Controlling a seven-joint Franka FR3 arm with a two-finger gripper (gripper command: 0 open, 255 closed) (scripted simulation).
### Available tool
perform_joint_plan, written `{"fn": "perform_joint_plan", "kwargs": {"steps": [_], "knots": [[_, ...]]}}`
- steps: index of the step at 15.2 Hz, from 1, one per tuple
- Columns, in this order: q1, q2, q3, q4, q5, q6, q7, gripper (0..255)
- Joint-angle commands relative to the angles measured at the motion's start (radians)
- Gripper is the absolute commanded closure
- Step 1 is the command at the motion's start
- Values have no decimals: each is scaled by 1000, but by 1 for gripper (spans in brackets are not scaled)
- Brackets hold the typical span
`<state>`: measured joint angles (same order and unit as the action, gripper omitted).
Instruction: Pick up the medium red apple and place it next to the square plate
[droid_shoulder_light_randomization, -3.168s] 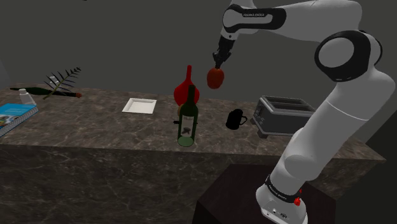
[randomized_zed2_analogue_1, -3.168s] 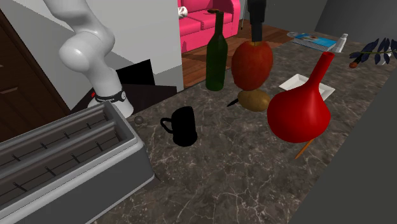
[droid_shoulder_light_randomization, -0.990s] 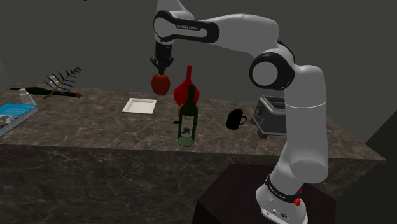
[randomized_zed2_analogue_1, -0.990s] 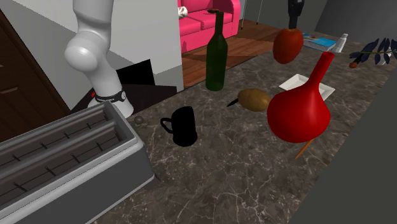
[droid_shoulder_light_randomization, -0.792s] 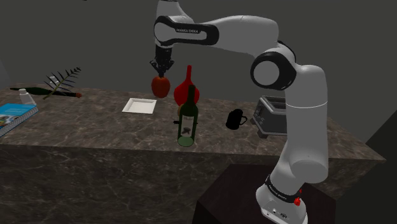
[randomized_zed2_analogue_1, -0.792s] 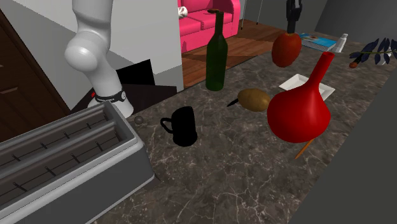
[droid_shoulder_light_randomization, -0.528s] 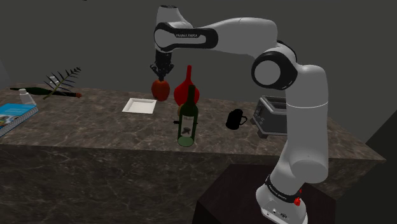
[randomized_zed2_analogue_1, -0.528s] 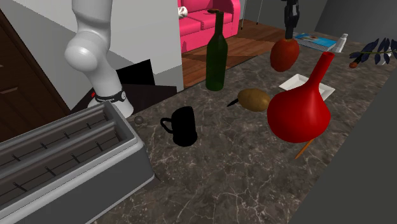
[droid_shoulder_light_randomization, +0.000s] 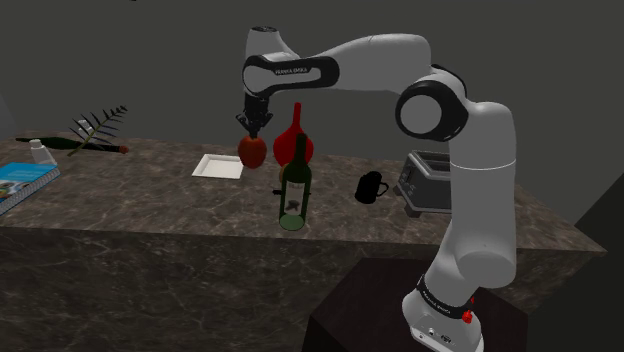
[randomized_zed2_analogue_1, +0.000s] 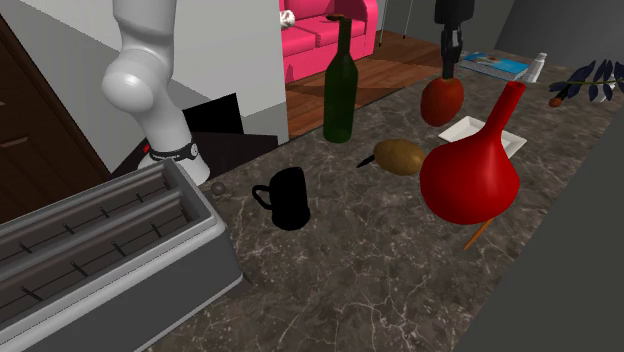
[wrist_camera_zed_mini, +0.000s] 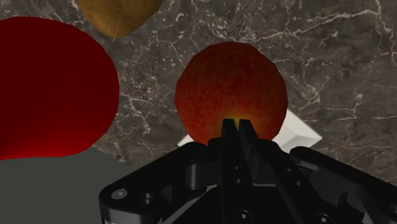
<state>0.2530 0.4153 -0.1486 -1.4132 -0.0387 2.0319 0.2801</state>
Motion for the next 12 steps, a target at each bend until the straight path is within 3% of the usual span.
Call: {"fn": "perform_joint_plan", "kwargs": {"steps": [1,12], "knots": [[0,5,0,-23,0,28,1,255],[0,35,2,-131,0,166,10,255]]}}
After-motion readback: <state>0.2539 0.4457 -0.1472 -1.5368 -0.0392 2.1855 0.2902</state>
